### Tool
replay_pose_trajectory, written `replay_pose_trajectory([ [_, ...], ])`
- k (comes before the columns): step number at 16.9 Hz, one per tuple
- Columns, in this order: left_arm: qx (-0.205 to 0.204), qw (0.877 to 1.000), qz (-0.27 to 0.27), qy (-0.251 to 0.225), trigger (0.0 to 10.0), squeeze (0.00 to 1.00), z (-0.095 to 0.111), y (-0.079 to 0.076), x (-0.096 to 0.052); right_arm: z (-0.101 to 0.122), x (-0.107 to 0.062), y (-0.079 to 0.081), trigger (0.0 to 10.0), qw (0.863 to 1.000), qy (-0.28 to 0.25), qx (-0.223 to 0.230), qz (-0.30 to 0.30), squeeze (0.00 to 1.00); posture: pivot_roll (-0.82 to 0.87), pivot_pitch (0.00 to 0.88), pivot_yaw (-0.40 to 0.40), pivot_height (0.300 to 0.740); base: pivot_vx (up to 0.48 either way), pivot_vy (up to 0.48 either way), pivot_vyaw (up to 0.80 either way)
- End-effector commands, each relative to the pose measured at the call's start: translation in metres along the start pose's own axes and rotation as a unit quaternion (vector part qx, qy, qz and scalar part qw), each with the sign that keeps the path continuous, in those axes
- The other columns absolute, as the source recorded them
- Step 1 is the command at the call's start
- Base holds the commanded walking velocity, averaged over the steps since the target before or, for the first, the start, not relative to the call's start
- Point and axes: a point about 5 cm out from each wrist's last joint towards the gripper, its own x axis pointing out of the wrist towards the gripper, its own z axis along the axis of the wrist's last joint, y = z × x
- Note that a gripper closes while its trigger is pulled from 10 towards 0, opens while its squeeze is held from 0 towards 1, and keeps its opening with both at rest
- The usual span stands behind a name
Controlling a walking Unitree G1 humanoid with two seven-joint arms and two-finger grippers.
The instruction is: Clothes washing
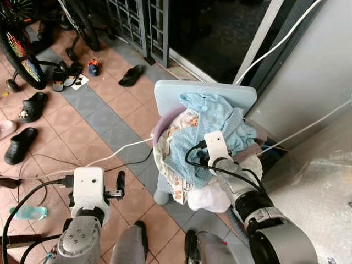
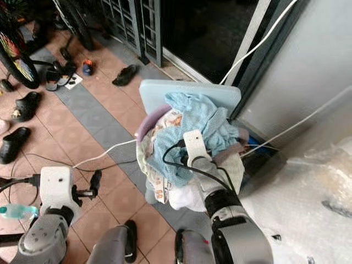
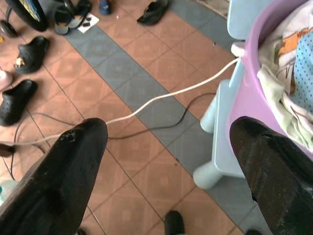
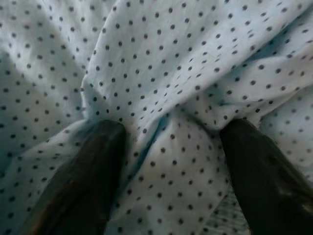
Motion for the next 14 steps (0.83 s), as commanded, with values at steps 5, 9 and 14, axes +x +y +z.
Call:
replay_pose_trajectory([
  [5,-0.001,1.0,0.015,0.013,10.0,0.0,-0.001,-0.002,-0.003,-0.021,0.0,0.003,0.0,0.999,0.031,0.017,0.008,0.0,0.15,0.269,-0.057,0.74,0.0,0.0,0.0],
  [9,0.0,1.0,0.018,0.009,10.0,0.0,0.002,-0.001,0.003,-0.016,0.001,0.002,0.0,0.999,0.016,0.037,0.016,0.0,0.15,0.261,-0.057,0.74,0.0,0.0,0.0],
  [14,0.0,1.0,0.022,-0.001,10.0,0.0,0.009,-0.001,0.012,-0.007,0.003,0.005,0.0,0.998,-0.006,0.059,0.031,0.0,0.15,0.249,-0.06,0.74,0.0,0.0,0.0],
])
